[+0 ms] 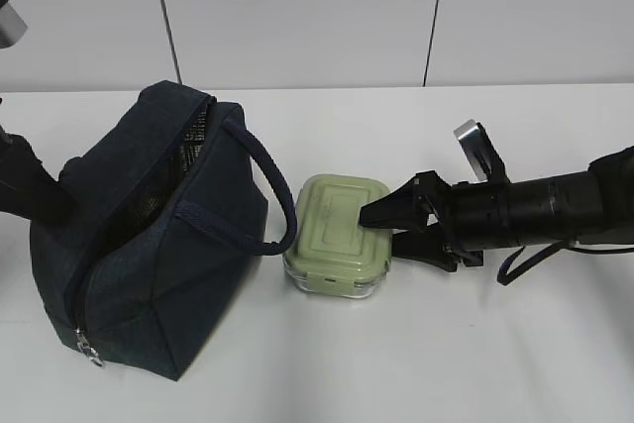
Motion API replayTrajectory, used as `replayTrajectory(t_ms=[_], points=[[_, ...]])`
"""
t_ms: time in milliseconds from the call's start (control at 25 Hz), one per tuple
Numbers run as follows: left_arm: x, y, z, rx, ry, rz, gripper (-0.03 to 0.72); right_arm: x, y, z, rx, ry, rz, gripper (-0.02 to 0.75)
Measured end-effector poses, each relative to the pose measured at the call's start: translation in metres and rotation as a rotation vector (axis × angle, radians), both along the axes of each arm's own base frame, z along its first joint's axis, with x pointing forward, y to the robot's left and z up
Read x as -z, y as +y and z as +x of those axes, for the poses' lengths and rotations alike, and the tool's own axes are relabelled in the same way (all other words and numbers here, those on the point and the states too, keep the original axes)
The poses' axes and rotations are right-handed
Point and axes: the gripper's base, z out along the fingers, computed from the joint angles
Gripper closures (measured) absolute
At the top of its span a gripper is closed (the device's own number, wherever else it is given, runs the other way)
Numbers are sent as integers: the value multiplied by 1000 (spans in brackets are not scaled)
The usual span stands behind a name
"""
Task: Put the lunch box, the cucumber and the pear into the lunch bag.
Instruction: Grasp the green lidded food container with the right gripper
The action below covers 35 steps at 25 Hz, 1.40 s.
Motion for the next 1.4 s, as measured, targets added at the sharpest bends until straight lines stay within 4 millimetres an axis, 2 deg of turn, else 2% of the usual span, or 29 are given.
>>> replayTrajectory(t_ms=[640, 720, 800, 880, 1080, 1200, 1280, 1400], points=[[0, 0, 0, 2, -1, 6, 687, 3, 13, -1, 3, 17, -35, 185], [0, 1, 0, 3, -2, 10, 687, 4, 14, -1, 5, 20, -44, 220], [0, 1, 0, 4, -2, 13, 687, 3, 14, -1, 13, 25, -35, 337], [1, 1, 0, 4, -2, 15, 687, 3, 15, -1, 15, 31, -25, 398], [1, 1, 0, 5, -2, 18, 687, 0, 16, -1, 23, 35, -17, 399], [1, 1, 0, 5, -2, 18, 687, -11, 13, -1, 25, 12, -44, 399], [1, 1, 0, 6, -3, 19, 687, -28, 8, -1, 34, -21, -44, 399], [1, 1, 0, 6, -3, 19, 687, -63, -8, 0, 89, -68, -23, 400]])
